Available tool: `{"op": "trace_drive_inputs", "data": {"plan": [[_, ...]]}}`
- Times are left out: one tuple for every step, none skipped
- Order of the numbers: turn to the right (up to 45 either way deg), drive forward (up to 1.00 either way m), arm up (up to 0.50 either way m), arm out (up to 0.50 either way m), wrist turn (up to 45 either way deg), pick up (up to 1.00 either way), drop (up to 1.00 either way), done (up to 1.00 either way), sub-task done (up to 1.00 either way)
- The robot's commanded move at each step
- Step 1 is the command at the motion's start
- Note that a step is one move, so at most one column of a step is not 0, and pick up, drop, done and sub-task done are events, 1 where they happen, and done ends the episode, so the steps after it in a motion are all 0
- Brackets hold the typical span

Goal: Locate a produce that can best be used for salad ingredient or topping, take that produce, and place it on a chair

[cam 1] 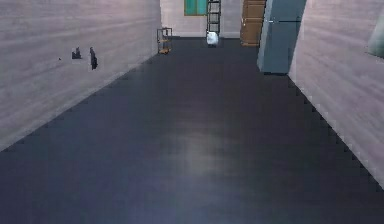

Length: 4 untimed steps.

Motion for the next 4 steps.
{"op": "trace_drive_inputs", "data": {"plan": [[0.0, 1.00, 0.00, 0.00, 0.0, 0.00, 0.00, 0.00, 0.00], [0.0, 1.00, 0.00, 0.00, 0.0, 0.00, 0.00, 0.00, 0.00], [0.0, 1.00, 0.00, 0.00, 0.0, 0.00, 0.00, 0.00, 0.00], [0.0, 1.00, 0.00, 0.00, 0.0, 0.00, 0.00, 0.00, 0.00]]}}
